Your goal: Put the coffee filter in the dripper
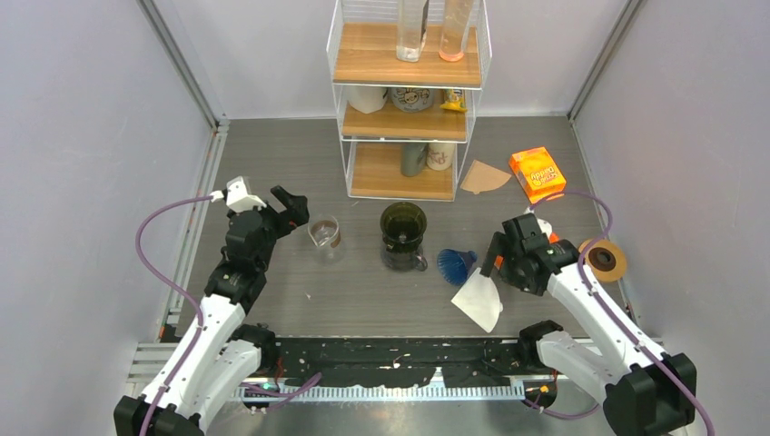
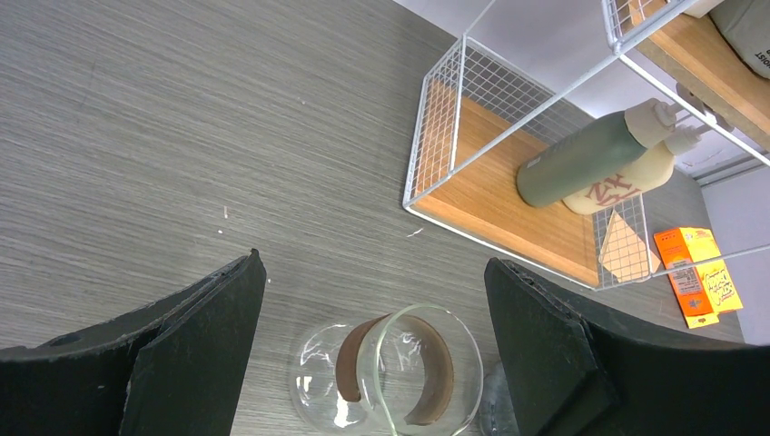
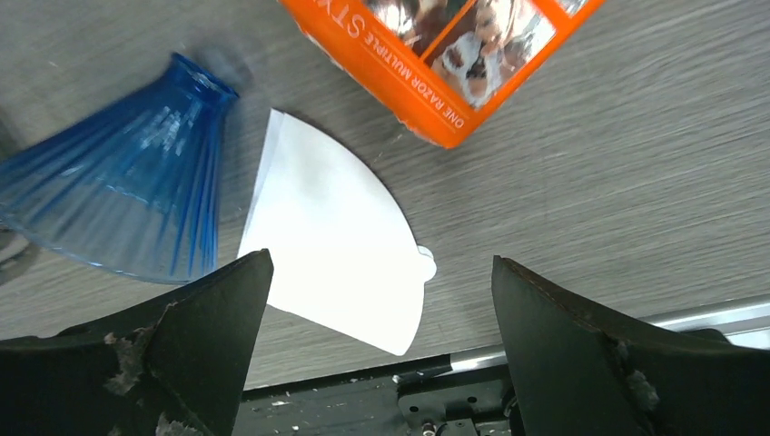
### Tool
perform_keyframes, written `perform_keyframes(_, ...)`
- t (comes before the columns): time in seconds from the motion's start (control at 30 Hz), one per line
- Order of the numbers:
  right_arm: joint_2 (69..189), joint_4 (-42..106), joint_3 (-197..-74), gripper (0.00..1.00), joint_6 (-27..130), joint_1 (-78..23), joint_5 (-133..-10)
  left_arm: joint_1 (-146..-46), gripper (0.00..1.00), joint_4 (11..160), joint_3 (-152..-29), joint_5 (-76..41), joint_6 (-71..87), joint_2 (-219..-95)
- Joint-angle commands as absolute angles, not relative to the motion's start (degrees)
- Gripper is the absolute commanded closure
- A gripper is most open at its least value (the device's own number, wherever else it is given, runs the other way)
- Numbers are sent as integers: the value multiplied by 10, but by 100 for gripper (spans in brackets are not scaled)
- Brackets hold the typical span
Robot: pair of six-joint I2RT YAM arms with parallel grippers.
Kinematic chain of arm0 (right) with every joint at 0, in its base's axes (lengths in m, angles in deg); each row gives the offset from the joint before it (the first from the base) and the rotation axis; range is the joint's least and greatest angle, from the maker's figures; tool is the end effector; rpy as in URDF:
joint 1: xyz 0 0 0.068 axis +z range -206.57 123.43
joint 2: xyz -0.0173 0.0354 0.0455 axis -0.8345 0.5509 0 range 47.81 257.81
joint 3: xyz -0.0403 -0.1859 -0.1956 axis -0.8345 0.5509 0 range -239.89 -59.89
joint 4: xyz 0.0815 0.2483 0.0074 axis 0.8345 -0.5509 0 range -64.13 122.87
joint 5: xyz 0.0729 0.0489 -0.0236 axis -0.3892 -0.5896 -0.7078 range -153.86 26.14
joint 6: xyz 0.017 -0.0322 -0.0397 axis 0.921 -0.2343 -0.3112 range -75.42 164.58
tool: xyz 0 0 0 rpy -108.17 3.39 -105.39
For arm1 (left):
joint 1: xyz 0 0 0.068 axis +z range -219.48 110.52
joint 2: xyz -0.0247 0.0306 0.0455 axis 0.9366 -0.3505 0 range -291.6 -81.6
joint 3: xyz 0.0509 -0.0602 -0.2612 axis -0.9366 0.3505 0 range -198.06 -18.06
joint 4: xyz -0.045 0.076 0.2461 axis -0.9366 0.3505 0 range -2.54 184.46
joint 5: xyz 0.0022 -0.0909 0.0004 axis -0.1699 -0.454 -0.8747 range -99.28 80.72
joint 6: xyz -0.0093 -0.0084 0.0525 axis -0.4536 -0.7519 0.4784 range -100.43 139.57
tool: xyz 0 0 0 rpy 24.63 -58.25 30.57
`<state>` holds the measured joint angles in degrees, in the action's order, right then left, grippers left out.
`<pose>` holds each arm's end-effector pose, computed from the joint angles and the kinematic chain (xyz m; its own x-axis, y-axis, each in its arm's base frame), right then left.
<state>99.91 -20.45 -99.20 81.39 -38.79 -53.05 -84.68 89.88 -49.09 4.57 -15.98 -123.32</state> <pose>0.1489 0.0408 0.2266 -0.8334 0.3510 -0.4270 0.3395 0.9347 0.1056 0.1765 -0.0391 0.2781 -0.1951 -0.5319 -0.8240 -0.1032 0.8466 -0.5221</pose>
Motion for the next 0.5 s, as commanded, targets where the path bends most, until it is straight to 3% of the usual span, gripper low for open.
perform_keyframes(0.0,1011,-151,-960,1,837,-390,-565,-845,1,878,-490,50,-160,-1225)
perform_keyframes(0.47,1073,-98,-914,5,889,-333,-527,-845,1,881,-490,67,-160,-1222)
